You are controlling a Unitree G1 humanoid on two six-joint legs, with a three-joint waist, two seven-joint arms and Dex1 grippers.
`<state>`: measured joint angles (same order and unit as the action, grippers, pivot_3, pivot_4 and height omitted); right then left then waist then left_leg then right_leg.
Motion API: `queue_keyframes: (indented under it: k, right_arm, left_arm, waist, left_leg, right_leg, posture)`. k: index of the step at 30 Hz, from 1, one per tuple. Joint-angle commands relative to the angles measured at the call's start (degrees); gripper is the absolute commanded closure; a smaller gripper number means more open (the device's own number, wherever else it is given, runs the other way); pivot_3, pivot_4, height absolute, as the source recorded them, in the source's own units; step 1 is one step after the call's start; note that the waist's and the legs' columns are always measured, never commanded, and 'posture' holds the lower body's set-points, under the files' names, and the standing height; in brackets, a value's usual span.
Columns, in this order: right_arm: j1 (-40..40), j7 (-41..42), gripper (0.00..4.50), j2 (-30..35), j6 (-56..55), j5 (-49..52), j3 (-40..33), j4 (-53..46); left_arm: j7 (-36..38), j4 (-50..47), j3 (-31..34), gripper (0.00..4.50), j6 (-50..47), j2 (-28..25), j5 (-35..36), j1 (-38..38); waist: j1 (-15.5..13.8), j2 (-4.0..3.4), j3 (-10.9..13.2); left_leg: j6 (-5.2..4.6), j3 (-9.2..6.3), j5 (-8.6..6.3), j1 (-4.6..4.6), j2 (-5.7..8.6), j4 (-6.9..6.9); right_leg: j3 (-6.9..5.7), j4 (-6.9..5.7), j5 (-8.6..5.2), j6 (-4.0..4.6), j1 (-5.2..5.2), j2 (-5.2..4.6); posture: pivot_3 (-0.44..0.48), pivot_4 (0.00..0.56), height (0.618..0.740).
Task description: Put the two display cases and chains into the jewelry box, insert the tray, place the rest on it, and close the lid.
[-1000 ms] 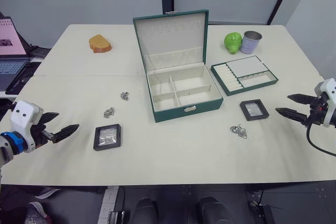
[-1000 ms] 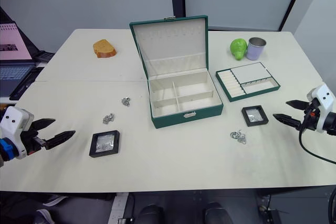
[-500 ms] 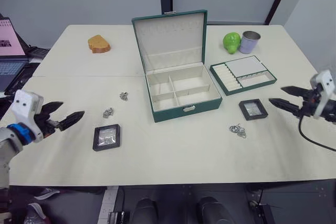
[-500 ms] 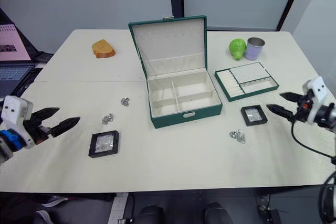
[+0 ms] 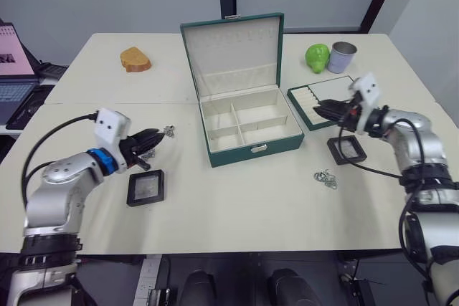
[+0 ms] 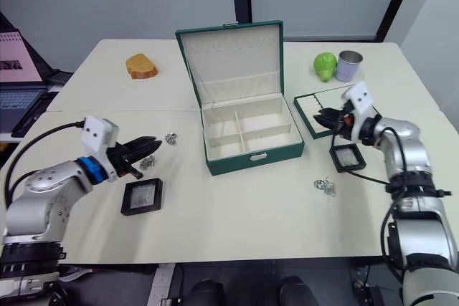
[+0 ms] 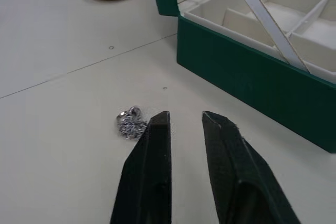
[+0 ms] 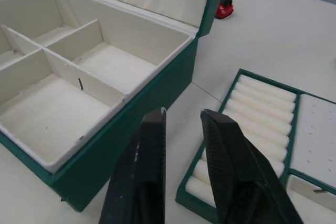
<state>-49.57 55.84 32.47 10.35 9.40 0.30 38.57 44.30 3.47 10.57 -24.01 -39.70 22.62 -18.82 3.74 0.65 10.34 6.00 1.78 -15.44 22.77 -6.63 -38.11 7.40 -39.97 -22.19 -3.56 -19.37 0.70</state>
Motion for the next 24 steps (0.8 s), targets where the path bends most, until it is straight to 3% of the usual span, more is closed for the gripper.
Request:
queue_keyframes:
  k: [1,2,11,24]
  right_arm:
    - [-3.1,-2.5,4.31,-1.3,-3.7,-3.2,1.3,4.4]
    - [-3.6,-3.0,4.48,-2.1,-4.5,-4.1,2.0,5.7]
    - [-4.7,1.7,4.48,-5.3,-5.7,-5.0,3.8,6.8]
    - [7.2,10.8,4.48,-2.9,6.0,-0.8,5.8,-16.4]
  left_arm:
    - [-1.4,2.3,-1.7,4.50,2.2,1.4,-2.7,-3.0]
    - [-1.5,2.9,-2.5,4.50,2.4,2.1,-3.1,-3.8]
    - [-0.6,2.7,-6.5,4.50,1.7,6.6,-3.8,-6.7]
    - [3.1,1.8,-9.2,4.50,1.5,7.1,-5.2,-6.0]
  waist:
    - [0.0,0.00,0.0]
    - [0.0,0.00,0.0]
    - [1.1,0.00,0.0]
    - [1.0,0.00,0.0]
  left_leg:
    - [0.00,0.00,0.00,0.01,0.01,-0.01]
    - [0.00,-0.04,0.00,0.02,0.00,-0.06]
    - [0.00,-0.09,0.00,0.05,0.00,-0.05]
    - [0.00,-0.17,0.00,0.05,0.01,0.00]
  right_leg:
    - [0.00,0.00,0.00,0.00,-0.01,0.00]
    - [-0.05,0.00,0.00,0.00,-0.01,0.00]
    - [-0.14,-0.04,0.00,0.00,0.00,-0.01]
    - [-0.18,-0.02,0.00,0.00,0.07,0.00]
  posture:
    - [0.000,0.150,0.740]
    - [0.000,0.150,0.740]
    - [0.000,0.150,0.740]
    - [0.000,0.150,0.740]
